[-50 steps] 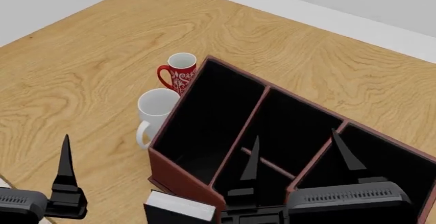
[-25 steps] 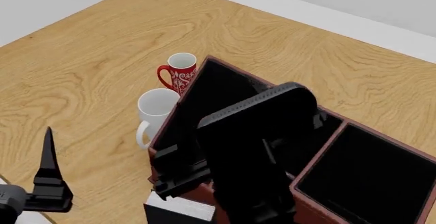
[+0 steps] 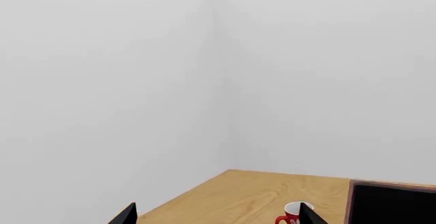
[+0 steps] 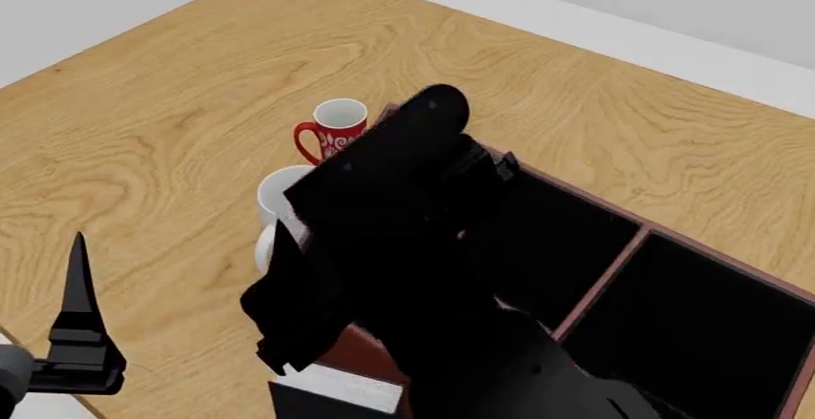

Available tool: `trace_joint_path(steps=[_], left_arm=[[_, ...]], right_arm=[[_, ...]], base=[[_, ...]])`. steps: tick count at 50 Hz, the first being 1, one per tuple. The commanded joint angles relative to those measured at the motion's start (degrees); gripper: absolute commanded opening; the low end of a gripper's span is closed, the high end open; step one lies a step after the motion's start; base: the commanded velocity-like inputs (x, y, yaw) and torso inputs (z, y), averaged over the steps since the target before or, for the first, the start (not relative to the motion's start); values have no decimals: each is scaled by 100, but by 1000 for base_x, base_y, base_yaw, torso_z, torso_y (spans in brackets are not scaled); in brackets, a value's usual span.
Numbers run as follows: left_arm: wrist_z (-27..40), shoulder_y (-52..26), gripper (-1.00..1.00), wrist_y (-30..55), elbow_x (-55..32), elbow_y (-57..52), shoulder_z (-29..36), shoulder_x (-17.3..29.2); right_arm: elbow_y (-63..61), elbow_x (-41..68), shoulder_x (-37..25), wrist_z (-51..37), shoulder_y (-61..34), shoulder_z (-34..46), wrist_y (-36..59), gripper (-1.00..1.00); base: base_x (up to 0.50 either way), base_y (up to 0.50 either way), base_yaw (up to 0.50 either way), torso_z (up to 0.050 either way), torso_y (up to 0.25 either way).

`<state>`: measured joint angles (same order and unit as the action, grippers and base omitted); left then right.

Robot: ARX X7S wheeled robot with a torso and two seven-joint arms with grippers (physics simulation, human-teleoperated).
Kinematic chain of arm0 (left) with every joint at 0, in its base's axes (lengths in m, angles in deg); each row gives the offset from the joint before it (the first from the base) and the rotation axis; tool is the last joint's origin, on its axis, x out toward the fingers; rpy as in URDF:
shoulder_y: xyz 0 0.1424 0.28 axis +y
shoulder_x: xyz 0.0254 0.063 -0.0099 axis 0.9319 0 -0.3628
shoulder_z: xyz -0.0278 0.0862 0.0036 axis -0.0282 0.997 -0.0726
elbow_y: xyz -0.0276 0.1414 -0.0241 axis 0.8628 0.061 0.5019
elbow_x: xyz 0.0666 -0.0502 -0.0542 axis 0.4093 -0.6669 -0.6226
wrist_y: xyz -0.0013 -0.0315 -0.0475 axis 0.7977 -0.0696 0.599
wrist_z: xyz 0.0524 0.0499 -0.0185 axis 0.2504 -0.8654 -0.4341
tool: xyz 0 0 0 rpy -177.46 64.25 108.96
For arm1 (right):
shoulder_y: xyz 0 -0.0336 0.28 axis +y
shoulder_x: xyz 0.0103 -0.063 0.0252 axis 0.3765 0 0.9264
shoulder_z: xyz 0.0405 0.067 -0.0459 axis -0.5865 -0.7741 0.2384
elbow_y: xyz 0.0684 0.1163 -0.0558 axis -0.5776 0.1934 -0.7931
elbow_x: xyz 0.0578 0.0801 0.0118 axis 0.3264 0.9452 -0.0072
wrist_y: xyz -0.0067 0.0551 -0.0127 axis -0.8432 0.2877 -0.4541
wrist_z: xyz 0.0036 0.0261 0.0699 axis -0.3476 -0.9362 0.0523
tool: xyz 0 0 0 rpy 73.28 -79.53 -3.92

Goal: Pick up the book and place it in the right compartment of the caddy.

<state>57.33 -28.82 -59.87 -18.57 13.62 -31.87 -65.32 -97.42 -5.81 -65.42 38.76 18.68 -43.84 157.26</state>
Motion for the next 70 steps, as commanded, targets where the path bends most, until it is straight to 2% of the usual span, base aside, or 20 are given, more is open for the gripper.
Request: trace_joint_path(steps=[1, 26, 55, 70], left_arm=[[14, 13, 100, 25, -18, -55, 11, 30], [57, -18, 100, -9, -103, 15, -53, 68], [311, 117, 100, -21, -514, -65, -965, 312], [340, 136, 100, -44, -521, -25, -982, 326]], right_arm=[[682, 78, -96, 367, -274, 299, -107, 100], [1026, 140, -202, 571, 30, 771, -291, 100], [1164, 133, -220, 662, 24, 1140, -424, 100], [1793, 65, -50, 901, -128, 1569, -696, 100]], base=[[0, 0, 0, 0, 0], [0, 0, 0, 0, 0], [0, 0, 0, 0, 0], [0, 0, 0, 0, 0]])
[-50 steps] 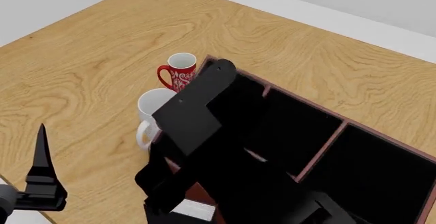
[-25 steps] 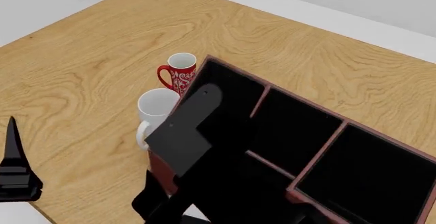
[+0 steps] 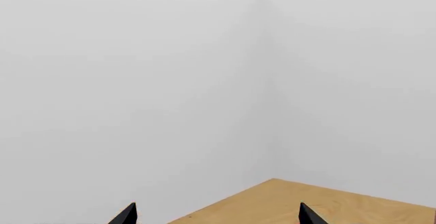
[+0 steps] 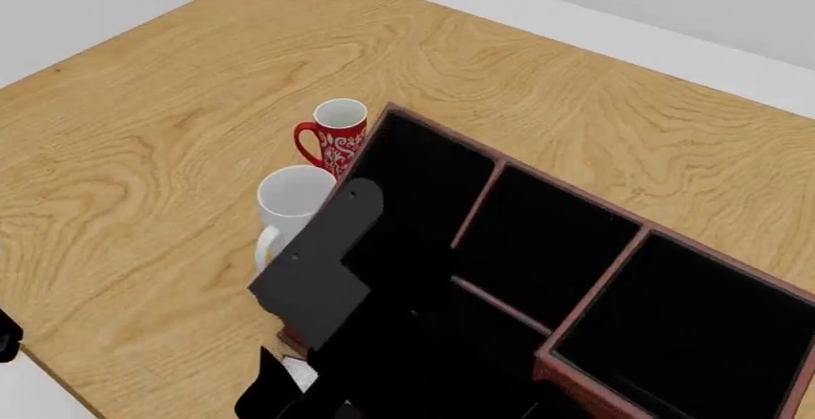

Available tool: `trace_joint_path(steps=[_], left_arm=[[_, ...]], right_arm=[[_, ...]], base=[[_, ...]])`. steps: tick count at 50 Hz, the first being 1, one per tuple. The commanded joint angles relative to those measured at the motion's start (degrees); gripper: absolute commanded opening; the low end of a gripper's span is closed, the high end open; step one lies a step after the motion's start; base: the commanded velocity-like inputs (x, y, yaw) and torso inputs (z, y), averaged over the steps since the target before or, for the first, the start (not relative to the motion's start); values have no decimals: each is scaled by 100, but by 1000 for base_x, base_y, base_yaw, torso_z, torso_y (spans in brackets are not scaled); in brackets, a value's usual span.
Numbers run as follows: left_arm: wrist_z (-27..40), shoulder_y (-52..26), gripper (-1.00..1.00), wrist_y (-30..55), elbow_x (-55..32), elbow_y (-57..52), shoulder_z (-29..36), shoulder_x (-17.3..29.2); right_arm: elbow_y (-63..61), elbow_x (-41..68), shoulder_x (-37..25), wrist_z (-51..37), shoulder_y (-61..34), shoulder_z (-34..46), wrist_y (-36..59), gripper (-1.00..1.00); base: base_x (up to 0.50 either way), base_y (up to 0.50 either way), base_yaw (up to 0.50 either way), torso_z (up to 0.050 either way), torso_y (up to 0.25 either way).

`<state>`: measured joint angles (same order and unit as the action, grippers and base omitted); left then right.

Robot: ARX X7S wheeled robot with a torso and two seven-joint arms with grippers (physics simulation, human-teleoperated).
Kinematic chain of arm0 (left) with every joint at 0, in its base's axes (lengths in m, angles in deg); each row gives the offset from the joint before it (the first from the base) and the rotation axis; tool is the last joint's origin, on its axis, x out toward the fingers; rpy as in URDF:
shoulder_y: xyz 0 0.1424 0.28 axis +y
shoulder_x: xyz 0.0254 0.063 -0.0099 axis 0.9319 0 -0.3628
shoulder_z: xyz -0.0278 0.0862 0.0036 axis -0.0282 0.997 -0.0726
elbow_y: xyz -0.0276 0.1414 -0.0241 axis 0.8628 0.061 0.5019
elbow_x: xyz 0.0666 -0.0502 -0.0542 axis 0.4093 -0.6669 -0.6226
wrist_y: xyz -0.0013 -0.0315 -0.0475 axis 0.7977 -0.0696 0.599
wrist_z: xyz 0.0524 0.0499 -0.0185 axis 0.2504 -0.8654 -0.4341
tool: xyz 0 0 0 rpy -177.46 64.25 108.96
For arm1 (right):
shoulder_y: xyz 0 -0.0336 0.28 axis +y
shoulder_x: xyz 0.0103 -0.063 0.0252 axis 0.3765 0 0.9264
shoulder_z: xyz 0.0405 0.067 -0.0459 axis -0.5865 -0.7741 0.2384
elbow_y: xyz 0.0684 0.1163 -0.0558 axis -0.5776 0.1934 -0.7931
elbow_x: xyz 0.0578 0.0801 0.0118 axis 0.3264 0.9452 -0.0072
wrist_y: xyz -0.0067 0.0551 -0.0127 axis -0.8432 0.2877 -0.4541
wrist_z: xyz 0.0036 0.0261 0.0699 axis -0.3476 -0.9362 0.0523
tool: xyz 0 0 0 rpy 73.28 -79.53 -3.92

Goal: Pick up the book and place it in the right compartment of the caddy.

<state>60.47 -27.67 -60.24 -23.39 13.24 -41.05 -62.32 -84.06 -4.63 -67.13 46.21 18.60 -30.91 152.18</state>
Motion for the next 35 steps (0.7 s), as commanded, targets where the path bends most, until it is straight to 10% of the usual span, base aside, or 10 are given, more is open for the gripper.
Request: trace_joint_path(steps=[1, 35], left_arm=[[29, 26, 100, -2, -43, 1, -70, 30], [97, 104, 100, 18, -206, -131, -243, 97]], right_arm=[[501, -58, 138, 171, -144, 303, -197, 100], [2134, -335, 621, 480, -338, 1062, -951, 100]], base=[[0, 0, 0, 0, 0], [0, 0, 0, 0, 0]])
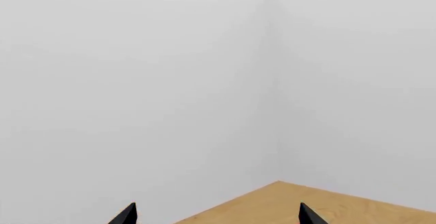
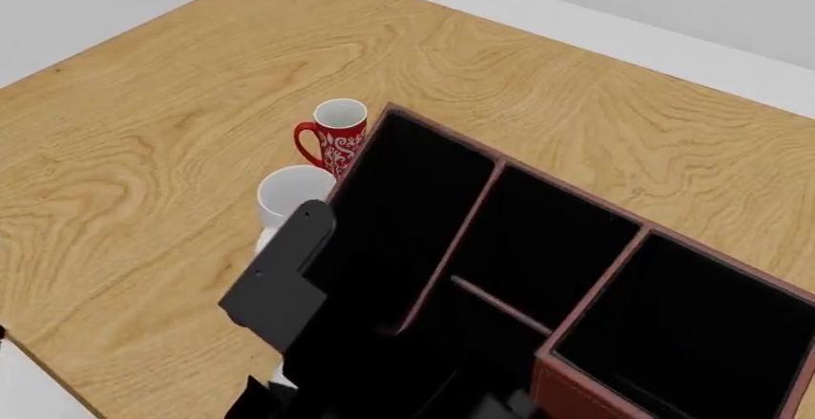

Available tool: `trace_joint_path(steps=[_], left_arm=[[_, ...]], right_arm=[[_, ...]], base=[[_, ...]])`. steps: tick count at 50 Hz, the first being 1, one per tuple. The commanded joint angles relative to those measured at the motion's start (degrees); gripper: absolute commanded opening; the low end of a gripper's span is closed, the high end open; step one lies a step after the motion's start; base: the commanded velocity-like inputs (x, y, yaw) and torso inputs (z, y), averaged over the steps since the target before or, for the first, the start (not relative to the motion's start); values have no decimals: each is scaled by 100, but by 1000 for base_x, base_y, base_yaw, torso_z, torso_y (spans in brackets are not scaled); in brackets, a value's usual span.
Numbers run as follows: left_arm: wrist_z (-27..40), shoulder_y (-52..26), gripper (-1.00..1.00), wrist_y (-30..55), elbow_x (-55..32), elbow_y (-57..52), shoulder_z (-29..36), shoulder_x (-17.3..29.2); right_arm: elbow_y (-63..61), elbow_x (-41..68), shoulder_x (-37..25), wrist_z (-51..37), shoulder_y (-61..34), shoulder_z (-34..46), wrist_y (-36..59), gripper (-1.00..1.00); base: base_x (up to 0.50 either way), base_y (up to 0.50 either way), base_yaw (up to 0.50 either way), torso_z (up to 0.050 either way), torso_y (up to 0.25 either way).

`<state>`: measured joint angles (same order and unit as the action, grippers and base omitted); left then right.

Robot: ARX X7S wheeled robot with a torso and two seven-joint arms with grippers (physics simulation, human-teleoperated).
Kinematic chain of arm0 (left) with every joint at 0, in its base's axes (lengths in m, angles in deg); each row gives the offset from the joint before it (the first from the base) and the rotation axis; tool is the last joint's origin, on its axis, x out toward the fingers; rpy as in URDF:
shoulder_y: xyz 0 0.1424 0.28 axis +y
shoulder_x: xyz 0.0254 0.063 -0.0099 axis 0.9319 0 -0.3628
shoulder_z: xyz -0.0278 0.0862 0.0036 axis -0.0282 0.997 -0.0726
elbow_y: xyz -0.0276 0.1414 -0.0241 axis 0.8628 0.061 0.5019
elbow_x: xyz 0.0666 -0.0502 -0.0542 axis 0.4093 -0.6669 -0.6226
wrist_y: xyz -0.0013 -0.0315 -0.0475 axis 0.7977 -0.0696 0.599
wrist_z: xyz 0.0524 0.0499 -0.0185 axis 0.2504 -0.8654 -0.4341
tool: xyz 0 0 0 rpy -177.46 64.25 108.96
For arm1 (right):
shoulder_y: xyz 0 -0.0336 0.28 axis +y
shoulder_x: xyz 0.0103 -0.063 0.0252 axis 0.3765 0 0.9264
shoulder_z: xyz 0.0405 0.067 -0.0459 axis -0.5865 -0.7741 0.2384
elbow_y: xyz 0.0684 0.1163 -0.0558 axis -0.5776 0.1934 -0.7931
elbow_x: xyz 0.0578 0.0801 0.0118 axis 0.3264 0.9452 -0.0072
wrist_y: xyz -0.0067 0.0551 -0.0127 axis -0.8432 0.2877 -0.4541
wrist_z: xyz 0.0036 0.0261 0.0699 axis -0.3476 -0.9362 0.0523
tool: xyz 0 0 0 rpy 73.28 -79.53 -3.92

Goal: Pick up the book and place it in the right compartment of the caddy.

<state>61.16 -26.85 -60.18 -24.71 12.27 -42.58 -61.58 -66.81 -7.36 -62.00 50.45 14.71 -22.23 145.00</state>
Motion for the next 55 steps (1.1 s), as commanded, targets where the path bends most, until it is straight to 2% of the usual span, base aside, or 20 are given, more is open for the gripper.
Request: trace_joint_path(steps=[1, 55], left_arm=[[30, 18, 100, 11, -84, -24, -96, 21], [94, 56, 100, -35, -200, -43, -204, 89]], right_arm=[[488, -66, 130, 65, 43, 195, -272, 100], [2978, -244, 798, 507, -227, 747, -1438, 100]], base=[[0, 0, 0, 0, 0], [0, 0, 0, 0, 0]])
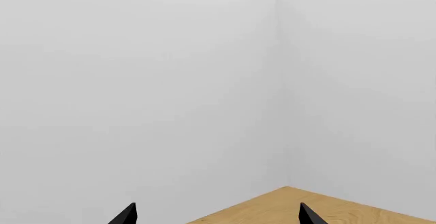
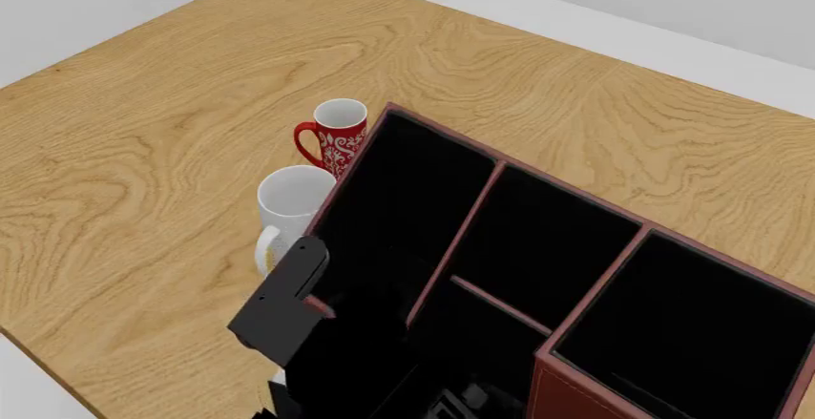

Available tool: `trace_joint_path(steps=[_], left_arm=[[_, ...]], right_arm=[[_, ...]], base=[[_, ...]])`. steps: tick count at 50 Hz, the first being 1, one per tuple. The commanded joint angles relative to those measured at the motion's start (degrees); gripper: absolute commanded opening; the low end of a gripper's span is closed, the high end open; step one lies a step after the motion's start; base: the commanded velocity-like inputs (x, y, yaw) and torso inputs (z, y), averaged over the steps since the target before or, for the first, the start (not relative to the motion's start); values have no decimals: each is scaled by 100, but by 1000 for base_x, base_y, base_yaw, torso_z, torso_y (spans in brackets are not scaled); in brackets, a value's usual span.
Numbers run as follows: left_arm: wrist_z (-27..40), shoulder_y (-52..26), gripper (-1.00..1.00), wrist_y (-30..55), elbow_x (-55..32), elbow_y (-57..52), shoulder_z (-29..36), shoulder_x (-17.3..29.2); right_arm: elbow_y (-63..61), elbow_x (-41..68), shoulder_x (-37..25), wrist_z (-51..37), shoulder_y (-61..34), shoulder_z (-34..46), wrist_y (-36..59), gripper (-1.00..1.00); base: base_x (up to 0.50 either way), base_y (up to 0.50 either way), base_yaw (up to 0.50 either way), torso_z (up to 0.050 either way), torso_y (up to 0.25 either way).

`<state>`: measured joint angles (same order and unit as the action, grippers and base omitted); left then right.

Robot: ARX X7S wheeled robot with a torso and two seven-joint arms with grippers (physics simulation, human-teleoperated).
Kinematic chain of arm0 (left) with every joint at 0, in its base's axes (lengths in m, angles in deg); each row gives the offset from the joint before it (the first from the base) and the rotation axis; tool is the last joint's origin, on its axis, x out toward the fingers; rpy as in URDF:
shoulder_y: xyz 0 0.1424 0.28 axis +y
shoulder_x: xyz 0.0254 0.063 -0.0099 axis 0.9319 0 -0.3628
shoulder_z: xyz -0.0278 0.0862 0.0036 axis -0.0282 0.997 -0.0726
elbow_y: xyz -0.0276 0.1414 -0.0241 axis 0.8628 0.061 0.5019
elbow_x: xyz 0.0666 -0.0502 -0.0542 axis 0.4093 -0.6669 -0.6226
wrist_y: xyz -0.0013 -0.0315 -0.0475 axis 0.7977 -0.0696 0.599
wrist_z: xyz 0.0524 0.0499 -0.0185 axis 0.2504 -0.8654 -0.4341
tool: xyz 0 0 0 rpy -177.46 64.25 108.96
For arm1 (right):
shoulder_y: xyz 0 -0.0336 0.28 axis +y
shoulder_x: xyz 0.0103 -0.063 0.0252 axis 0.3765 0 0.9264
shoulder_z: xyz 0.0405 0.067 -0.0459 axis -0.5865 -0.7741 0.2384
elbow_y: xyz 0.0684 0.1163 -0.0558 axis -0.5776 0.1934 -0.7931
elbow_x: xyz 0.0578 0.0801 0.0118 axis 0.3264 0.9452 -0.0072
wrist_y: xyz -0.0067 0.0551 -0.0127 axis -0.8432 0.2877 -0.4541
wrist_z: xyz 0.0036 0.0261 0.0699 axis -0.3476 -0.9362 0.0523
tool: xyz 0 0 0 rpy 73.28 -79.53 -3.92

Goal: Pick up the book and place it in the right compartment of the caddy.

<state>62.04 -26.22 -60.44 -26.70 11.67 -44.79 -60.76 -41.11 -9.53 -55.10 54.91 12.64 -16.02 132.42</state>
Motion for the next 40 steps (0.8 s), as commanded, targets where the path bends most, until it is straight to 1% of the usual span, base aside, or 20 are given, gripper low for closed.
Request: trace_joint_path(steps=[1, 20, 27, 31, 34, 35, 40], left_arm=[[8, -6, 100, -14, -6, 18, 8, 7], [10, -4, 100, -46, 10, 49, 65, 11], [15, -6, 100, -39, 18, 43, 88, 19], [20, 1, 100, -49, 4, 46, 67, 24], [23, 0, 100, -54, 7, 53, 72, 25], [21, 1, 100, -57, 7, 54, 76, 26], [24, 0, 100, -62, 8, 62, 84, 29]], right_arm=[[406, -27, 106, 71, -14, 147, -180, 100], [998, -21, 246, 115, -80, 344, -418, 100], [1406, 2, 371, 195, -173, 463, -583, 100], [1585, 124, 422, 158, -225, 642, -625, 100], [1676, 364, 429, 120, -270, 926, -670, 100], [1736, 471, 431, 67, -289, 1058, -733, -100], [1817, 825, 422, -65, -407, 1387, -811, -100]], base=[[0, 0, 0, 0, 0], [0, 0, 0, 0, 0], [0, 0, 0, 0, 0], [0, 0, 0, 0, 0], [0, 0, 0, 0, 0], [0, 0, 0, 0, 0], [0, 0, 3, 0, 0]])
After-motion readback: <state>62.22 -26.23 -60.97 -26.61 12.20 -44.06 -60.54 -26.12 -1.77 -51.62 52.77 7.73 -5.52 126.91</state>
